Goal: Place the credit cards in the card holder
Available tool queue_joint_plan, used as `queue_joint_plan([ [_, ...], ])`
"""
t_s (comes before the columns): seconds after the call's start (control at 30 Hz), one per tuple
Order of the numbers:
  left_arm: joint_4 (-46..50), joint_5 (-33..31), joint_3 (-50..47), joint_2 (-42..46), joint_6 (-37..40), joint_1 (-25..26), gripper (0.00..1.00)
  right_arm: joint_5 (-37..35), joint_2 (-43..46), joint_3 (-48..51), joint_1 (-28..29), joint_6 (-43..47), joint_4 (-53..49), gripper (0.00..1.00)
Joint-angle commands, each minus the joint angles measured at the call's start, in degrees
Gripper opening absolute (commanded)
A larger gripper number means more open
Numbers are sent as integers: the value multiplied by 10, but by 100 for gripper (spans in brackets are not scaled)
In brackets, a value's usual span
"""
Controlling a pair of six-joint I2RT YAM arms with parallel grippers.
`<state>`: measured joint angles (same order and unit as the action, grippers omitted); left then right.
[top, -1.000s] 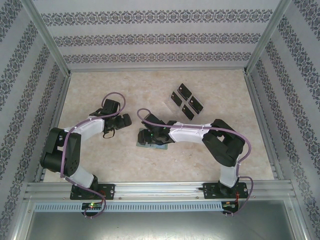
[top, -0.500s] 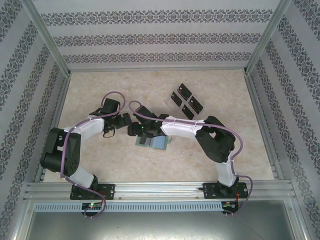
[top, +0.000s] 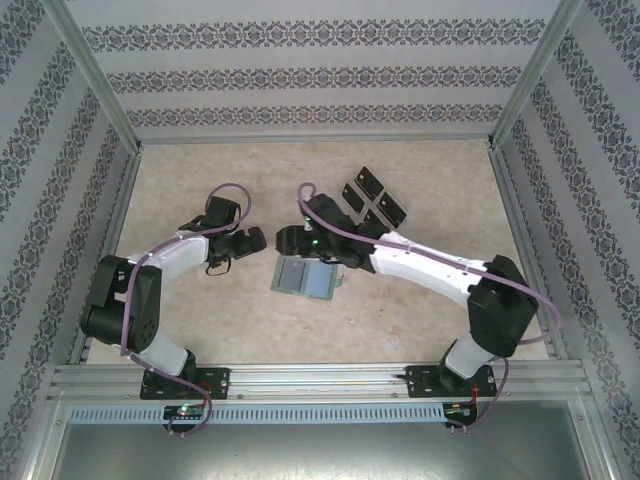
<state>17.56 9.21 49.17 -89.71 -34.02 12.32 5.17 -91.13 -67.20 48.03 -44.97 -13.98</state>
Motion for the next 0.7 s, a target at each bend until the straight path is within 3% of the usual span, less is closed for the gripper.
queue_joint_plan([
  [0.0, 0, 44, 16, 10, 20, 12, 100, -33, 23, 52, -51, 13, -37, 61],
  [0.37, 3, 24, -11, -1, 13, 106, 100, -53, 28, -14, -217, 168, -186, 57],
  [0.67, -20, 14, -46, -4, -21, 139, 100, -116, -82, -130, -245, 275, -277, 46],
])
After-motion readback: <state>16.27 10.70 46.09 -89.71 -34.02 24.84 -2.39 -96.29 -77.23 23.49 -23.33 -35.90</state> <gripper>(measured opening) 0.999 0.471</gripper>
